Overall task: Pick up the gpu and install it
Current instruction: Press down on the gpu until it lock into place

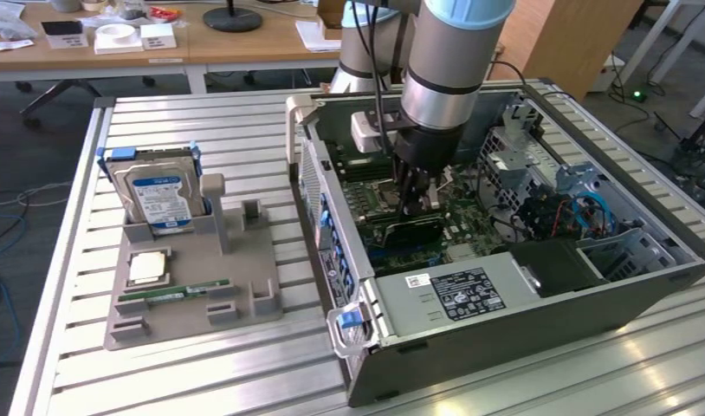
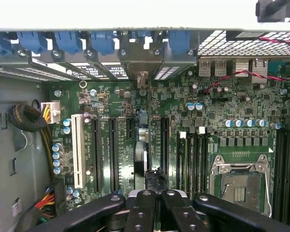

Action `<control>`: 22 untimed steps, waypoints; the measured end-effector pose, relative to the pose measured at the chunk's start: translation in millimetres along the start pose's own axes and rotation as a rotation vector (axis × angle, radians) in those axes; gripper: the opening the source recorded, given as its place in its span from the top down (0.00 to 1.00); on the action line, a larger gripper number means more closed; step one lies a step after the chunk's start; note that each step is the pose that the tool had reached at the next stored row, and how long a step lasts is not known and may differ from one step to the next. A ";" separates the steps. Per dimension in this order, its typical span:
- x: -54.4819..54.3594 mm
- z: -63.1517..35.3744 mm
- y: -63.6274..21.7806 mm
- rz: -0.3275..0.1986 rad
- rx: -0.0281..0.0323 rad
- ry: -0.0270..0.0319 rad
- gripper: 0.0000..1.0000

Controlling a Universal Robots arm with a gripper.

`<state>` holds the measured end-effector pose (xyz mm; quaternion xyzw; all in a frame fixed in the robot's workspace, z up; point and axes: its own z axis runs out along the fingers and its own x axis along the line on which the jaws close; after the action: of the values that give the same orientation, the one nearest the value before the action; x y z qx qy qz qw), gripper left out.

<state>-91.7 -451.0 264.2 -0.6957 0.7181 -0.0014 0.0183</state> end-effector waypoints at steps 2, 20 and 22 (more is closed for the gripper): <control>0.0 0.2 0.2 0.000 -0.0002 0.0002 0.89; 0.0 1.6 0.9 0.000 -0.0002 -0.0001 0.89; 0.0 1.6 0.9 0.000 -0.0001 0.0000 0.89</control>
<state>-92.5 -451.0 262.6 -0.6957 0.7181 -0.0014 0.0182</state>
